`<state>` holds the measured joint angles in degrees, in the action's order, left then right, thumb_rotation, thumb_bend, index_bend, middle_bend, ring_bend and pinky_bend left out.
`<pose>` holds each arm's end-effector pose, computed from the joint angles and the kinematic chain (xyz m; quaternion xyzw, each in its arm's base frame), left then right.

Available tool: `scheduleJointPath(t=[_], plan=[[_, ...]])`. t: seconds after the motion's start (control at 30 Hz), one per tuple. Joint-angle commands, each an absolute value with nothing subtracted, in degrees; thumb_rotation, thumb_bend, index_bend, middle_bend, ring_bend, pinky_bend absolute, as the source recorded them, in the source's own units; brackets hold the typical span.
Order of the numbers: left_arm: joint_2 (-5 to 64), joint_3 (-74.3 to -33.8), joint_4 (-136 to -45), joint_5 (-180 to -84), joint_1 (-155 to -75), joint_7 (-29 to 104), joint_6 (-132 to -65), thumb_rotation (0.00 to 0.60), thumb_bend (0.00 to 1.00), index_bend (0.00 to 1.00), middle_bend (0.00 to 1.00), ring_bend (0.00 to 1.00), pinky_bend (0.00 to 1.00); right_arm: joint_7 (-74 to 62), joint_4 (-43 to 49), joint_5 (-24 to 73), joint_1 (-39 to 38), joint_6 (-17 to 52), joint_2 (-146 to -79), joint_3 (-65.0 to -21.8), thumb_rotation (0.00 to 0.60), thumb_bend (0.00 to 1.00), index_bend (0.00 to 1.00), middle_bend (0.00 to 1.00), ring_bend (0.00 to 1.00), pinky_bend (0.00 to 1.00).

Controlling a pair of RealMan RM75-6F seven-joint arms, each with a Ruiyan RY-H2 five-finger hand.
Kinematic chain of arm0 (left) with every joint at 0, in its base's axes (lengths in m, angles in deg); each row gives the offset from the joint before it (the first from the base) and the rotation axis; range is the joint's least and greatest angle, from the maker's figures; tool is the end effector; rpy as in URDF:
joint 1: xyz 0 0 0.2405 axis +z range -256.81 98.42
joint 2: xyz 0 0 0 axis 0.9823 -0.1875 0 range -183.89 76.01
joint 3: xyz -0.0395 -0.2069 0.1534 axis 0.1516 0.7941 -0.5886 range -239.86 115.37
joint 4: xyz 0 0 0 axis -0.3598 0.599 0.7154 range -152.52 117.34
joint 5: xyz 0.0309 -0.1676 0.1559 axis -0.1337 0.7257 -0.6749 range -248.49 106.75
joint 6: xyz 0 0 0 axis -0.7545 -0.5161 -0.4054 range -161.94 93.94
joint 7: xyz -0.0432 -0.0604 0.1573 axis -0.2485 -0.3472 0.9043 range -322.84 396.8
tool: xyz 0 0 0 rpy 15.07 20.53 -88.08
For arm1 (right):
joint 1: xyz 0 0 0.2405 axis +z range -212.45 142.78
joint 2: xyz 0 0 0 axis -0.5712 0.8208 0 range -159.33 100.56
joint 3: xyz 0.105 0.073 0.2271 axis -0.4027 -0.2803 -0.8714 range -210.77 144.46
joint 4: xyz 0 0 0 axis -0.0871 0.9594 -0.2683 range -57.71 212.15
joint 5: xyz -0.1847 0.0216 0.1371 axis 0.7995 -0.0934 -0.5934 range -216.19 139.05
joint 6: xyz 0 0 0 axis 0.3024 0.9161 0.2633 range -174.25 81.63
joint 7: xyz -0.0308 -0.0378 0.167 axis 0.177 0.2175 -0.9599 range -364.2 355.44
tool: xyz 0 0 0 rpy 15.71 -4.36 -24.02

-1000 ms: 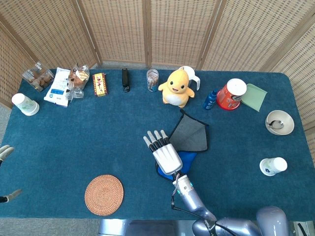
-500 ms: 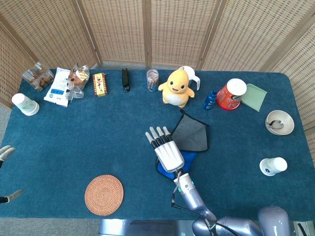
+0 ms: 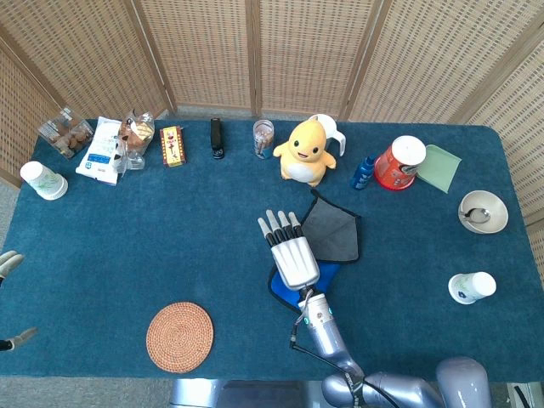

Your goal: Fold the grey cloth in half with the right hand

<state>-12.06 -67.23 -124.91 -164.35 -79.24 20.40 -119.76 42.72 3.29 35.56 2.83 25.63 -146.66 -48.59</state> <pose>-0.3002 0.1528 0.2102 -0.5878 -0.4802 -0.3862 0.5242 -0.0573 -0.3258 -0.1213 0.7096 -0.2490 0.4128 0.5139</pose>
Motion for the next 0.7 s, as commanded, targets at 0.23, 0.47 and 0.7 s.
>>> scheduleJointPath(t=[0.23, 0.47, 0.7], plan=[[-12.1, -67.3, -124.9, -164.4, -79.3, 20.3, -119.7, 0.6, 0.12, 0.0, 0.0, 0.0, 0.0, 44.1, 4.3, 34.2, 3.5, 26.0, -149.1, -48.8, 0.6, 0.0, 0.0, 0.02, 0.06, 0.19], [-12.1, -67.3, -124.8, -164.3, -79.3, 20.1, -119.7, 0.6, 0.12, 0.0, 0.0, 0.0, 0.0, 44.4, 4.6, 34.8, 4.0, 25.7, -149.3, -47.9, 0.6, 0.0, 0.0, 0.01, 0.05, 0.19], [-12.2, -67.3, -124.8, -164.3, -79.2, 20.0, -119.8, 0.6, 0.12, 0.0, 0.0, 0.0, 0.0, 43.7, 3.7, 34.6, 3.8, 25.5, -148.2, -47.8, 0.6, 0.0, 0.0, 0.0, 0.03, 0.19]])
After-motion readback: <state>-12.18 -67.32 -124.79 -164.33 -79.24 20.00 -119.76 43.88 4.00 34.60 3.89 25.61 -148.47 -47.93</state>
